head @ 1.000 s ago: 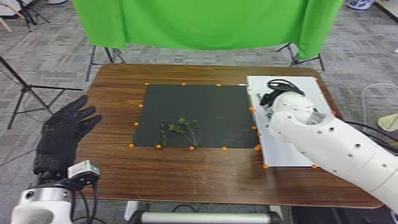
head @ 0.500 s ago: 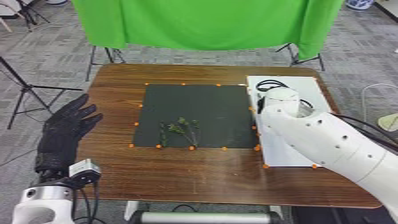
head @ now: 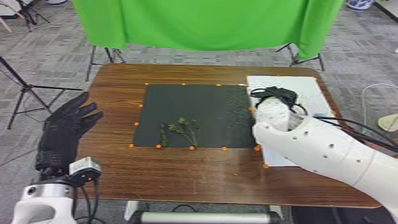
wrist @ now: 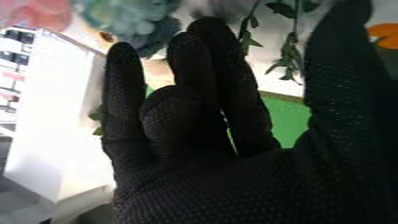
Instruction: Arrange flowers
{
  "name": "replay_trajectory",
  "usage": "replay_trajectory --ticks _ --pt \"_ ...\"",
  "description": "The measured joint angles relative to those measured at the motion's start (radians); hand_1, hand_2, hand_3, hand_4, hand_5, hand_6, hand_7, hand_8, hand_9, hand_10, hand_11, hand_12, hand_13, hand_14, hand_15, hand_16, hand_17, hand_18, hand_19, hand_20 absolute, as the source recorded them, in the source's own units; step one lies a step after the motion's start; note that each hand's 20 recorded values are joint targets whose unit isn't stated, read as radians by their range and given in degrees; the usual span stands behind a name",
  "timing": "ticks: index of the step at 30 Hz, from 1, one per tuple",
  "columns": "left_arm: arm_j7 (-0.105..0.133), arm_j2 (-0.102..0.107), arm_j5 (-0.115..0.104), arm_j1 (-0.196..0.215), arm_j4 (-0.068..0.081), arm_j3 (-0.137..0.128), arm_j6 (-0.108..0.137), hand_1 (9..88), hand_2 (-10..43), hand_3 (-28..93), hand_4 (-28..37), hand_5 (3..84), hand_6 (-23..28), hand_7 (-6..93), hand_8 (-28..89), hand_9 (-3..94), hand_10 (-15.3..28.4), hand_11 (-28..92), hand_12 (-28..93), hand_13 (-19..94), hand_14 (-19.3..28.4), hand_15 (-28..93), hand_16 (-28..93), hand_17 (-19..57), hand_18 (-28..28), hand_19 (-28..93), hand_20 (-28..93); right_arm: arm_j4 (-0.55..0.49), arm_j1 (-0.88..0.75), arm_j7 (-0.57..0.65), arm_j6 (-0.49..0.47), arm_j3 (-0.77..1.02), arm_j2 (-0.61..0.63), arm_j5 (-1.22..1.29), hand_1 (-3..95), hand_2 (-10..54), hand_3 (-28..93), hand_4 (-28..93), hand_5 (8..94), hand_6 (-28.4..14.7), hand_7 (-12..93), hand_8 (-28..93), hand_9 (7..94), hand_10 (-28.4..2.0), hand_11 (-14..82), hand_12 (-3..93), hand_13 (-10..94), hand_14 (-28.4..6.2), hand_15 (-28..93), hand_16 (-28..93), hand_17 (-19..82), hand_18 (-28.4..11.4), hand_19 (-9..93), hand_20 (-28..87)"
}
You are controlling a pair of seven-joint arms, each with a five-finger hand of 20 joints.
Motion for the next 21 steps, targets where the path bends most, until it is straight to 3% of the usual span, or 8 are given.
replay_trajectory --ticks 4,8,13,21 --pt "-0.001 0.0 0.001 -0.01 0.003 0.002 -0.005 25.1 7.2 82 -22.3 35.9 8.8 16.6 -12 33.1 18.3 26 8 26 24.8 47 -9 -9.9 22.9 57 -1 0.002 -0.001 -0.013 0.024 0.0 0.0 -0.001 50.0 -9.5 75 -28 85.9 1.7 16 -2 69.1 -14.5 61.0 28.6 68 -13.9 93 18 29 -23.8 89 5" --pt "-0.002 0.0 0.002 -0.013 0.003 0.002 -0.007 25.1 7.4 82 -22.4 35.8 8.8 16.5 -12 33.1 18.3 26 9 26 24.7 47 -9 -10.0 23.0 57 -1 0.007 0.0 -0.026 0.051 -0.007 0.001 -0.007 51.7 -9.5 77 -28 88.1 0.1 16 0 73.1 -11.7 59.9 31.5 70 -12.6 93 18 28 -23.5 89 7" --pt "-0.006 -0.002 0.002 -0.013 0.003 0.002 -0.008 25.1 7.5 82 -22.5 35.9 8.9 16.4 -11 33.1 18.3 25 9 26 24.7 47 -9 -9.9 23.0 57 -1 0.008 -0.001 -0.052 0.091 -0.018 0.014 -0.02 51.5 -9.5 79 -28 89.3 -1.0 19 4 76.0 -13.5 61.8 31.2 71 -11.7 93 19 28 -23.1 90 9" --pt "-0.013 -0.009 0.004 -0.005 0.001 0.0 -0.008 24.9 7.7 82 -22.5 35.8 8.9 16.3 -12 33.1 18.3 25 9 26 24.7 47 -9 -10.0 23.1 57 -1 -0.01 0.0 -0.077 0.153 -0.052 0.046 -0.043 51.1 -9.5 80 -28 89.6 -1.4 19 6 76.0 -13.7 63.6 31.7 72 -12.0 93 21 28 -22.9 90 11"
